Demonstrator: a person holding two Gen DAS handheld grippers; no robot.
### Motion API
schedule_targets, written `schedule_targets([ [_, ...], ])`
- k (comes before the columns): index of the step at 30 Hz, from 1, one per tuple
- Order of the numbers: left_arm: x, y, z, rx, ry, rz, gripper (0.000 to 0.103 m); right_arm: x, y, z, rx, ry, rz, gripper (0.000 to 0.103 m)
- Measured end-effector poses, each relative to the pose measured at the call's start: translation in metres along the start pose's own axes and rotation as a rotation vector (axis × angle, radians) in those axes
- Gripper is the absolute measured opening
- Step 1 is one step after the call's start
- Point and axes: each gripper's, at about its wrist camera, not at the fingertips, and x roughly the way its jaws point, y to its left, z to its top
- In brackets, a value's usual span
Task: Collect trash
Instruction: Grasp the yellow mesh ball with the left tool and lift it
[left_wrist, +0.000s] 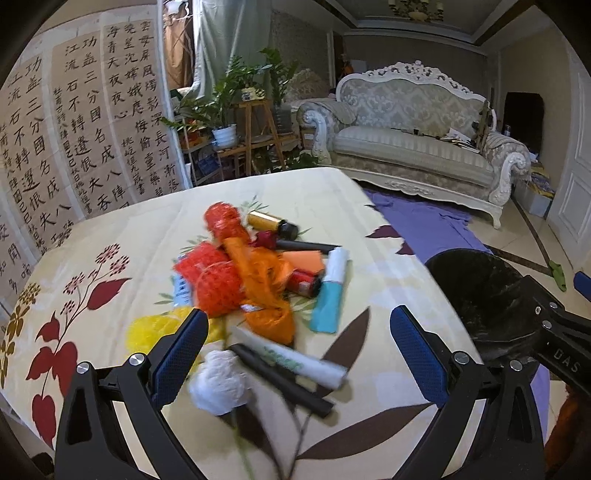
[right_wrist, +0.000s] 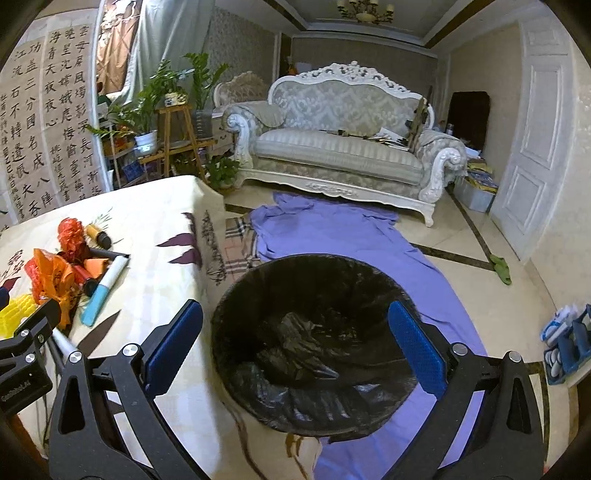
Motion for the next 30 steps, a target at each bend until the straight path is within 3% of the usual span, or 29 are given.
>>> schedule_targets([
  [3, -0.005, 0.019, -0.003, -0.029, 0.002, 0.022, 0.096, 0.001, 0.013, 0.001, -0.023, 0.009, 0.03, 0.086],
  [8, -0.007, 0.047, -0.008, -0.067, 0.0, 0.07, 0.096, 0.004, 0.034, 0.003, -0.048, 0.015, 0.089, 0.086],
  [18, 0.021, 0.084, -0.019, -0.118, 0.076, 0.107, 0.096, 0.002, 0.065, 0.005, -0.085, 0.022, 0.158, 0.086],
  [19, 0.023, 0.085, -0.019, -0.121, 0.079, 0.106, 0.094, 0.003, 0.068, 0.005, -0.089, 0.026, 0.162, 0.086],
  [22, 0.028, 0.089, -0.02, -0.126, 0.1, 0.06, 0.066, 0.005, 0.073, 0.004, -0.097, 0.039, 0.171, 0.086],
  [24, 0.029, 0.093, -0.021, -0.155, 0.12, 0.019, 0.065, 0.005, 0.075, 0.004, -0.102, 0.043, 0.175, 0.086],
  [30, 0.027, 0.103, -0.021, -0.18, 0.121, 0.002, 0.051, 0.009, 0.082, 0.003, -0.121, 0.052, 0.184, 0.086],
])
